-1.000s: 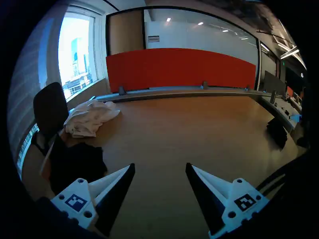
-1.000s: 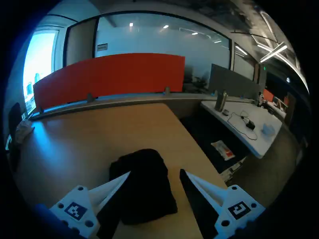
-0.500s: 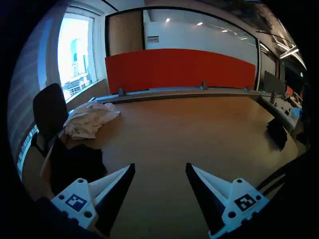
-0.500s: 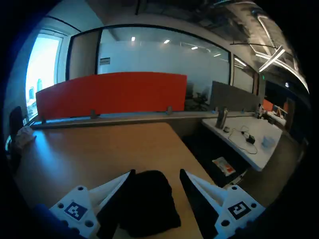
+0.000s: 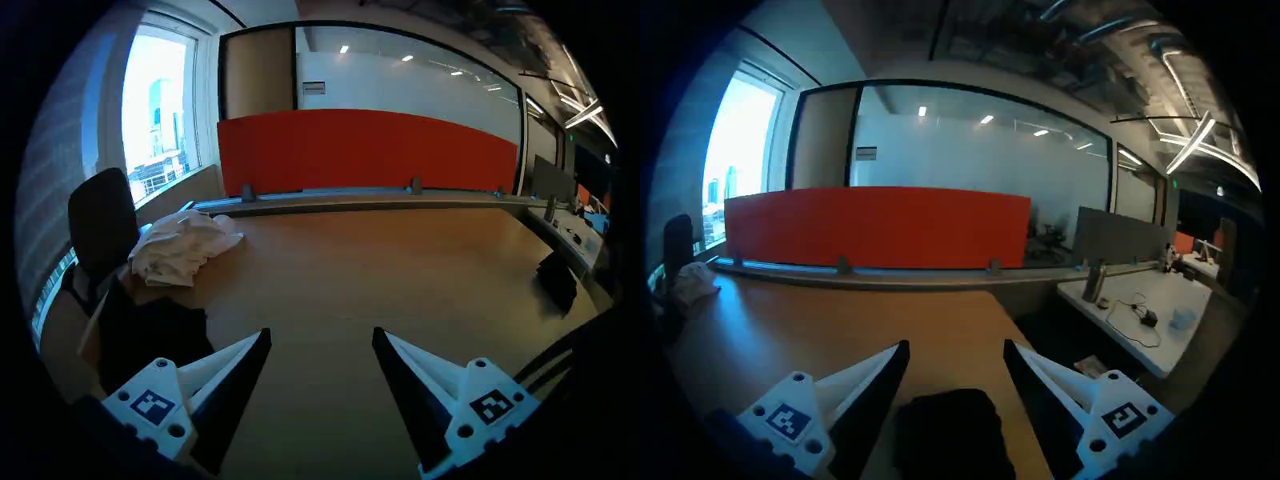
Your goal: Fold towel
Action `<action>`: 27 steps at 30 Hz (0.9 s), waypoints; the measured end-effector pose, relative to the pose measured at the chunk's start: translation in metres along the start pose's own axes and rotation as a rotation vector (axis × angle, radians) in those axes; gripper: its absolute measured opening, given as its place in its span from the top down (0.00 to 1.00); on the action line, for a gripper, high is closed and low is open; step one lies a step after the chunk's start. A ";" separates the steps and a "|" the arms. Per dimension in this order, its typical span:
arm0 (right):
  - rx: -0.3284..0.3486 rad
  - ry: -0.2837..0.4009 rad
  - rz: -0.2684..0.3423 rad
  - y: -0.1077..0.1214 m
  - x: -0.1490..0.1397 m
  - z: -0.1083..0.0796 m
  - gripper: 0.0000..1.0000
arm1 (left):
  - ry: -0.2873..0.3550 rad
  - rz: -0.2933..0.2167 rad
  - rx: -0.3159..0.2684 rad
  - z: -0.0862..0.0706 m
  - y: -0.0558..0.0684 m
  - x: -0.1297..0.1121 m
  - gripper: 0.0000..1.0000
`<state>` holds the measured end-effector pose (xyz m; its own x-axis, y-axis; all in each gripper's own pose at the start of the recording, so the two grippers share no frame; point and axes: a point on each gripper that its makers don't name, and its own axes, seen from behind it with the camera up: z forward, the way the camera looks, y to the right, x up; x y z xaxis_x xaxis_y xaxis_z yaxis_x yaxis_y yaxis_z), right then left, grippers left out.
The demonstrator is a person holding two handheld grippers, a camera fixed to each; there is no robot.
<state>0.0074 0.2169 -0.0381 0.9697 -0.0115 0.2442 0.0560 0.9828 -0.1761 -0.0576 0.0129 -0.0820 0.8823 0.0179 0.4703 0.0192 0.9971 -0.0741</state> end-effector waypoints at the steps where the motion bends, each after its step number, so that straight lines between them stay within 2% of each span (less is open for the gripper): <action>1: 0.004 0.007 0.000 -0.002 0.003 0.000 0.09 | 0.005 -0.001 0.001 0.000 0.000 0.002 0.06; 9: 0.030 0.062 0.009 -0.021 0.022 0.001 0.09 | 0.049 -0.012 0.017 0.002 -0.006 0.017 0.06; 18: 0.067 0.089 0.006 -0.045 0.036 0.002 0.09 | 0.100 -0.020 0.028 0.003 -0.012 0.037 0.06; 27: 0.121 0.135 -0.007 -0.088 0.059 -0.001 0.09 | 0.153 -0.028 0.040 0.002 -0.019 0.059 0.06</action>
<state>0.0593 0.1294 -0.0089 0.9929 -0.0354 0.1132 0.0421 0.9975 -0.0572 -0.0063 -0.0053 -0.0511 0.9432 -0.0187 0.3317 0.0291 0.9992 -0.0264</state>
